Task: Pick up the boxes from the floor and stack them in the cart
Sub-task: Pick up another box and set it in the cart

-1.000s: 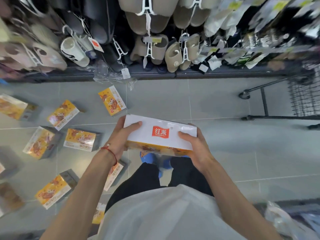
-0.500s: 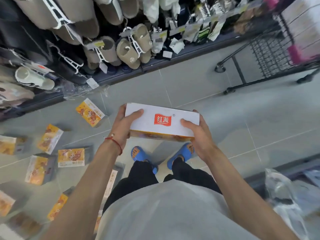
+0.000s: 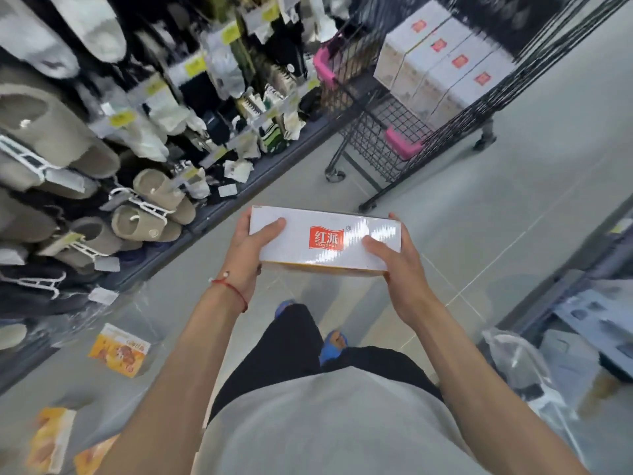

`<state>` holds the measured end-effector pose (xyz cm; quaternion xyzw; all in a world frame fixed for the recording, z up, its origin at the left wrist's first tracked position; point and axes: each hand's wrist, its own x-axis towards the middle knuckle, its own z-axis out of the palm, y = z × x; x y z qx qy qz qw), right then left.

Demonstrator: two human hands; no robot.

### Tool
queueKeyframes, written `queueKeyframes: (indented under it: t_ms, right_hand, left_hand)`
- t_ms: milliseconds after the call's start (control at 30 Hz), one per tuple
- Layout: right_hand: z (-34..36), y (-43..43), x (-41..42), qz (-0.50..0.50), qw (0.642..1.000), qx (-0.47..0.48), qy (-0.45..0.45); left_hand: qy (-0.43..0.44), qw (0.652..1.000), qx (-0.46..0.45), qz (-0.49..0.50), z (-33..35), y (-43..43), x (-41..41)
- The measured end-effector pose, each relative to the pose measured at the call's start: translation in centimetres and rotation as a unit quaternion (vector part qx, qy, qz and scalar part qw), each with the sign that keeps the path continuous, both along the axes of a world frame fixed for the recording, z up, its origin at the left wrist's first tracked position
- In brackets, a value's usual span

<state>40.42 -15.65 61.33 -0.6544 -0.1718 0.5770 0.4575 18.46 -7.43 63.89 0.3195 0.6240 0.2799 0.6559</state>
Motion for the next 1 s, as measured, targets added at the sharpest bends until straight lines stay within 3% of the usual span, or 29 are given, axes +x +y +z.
queueKeyframes:
  t_ms: [467,767,1000]
  right_hand:
    - [2.9,17.2,13.7,-0.101,0.993,0.034,-0.045]
    - [1.6,25.7,21.7,-0.119,0.993,0.01,-0.023]
    - [0.9,32.9,30.1,-0.04,0.999,0.002,-0.01]
  left_hand:
    - [-0.052,0.993,0.041,-0.102,-0.1,21.4,15.4]
    - [-0.051,0.993,0.066,-0.083,-1.1,29.5,22.9]
    - [-0.036,0.999,0.038,0.001,-2.4,33.2,29.7]
